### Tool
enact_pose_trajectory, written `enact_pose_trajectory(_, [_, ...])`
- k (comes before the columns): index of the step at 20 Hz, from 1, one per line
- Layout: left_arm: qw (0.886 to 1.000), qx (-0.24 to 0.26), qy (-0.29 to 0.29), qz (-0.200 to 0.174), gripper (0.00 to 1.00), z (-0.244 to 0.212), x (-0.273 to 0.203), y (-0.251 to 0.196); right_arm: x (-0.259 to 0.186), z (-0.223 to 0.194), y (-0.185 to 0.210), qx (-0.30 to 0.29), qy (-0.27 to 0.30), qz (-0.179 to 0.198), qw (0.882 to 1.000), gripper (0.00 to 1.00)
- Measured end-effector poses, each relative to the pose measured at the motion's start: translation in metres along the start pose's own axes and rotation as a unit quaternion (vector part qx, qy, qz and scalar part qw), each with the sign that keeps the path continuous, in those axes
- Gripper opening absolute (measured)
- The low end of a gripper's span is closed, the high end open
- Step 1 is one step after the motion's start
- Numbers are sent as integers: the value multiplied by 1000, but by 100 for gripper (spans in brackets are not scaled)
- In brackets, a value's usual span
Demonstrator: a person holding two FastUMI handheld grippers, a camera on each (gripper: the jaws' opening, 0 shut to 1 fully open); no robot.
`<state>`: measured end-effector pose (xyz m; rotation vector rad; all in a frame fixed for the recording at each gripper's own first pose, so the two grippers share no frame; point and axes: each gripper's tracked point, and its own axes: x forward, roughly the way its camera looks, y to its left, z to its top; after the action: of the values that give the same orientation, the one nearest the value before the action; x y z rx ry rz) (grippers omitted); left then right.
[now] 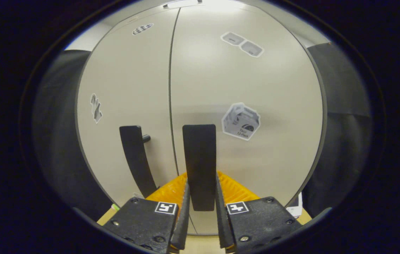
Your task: Open the right door of the double-door shoe cabinet with the right hand, and open the left door with the left hand.
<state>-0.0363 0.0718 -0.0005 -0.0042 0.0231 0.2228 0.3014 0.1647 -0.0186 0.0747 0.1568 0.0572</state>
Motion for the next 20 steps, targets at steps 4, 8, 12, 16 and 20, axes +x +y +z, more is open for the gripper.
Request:
enact_pose_trajectory(4, [1000,-1,-5,-6,95,1,-1,-2,-2,0,0,-15,2,0,1000,26])
enact_pose_trajectory(8, [1000,-3,-6,-11,95,1,-1,-3,-6,-1,0,-21,3,11,1000,22])
enact_pose_trajectory(12, [1000,-9,-5,-18,95,-1,-2,-8,-24,-4,-3,-22,3,33,999,21])
enact_pose_trajectory(16, [1000,-9,-4,-28,95,-1,-4,-12,-48,-8,-9,-35,-3,43,998,19])
enact_pose_trajectory(20, [999,-10,-7,-36,95,-1,-5,-15,-75,-12,-20,-33,-3,51,998,19])
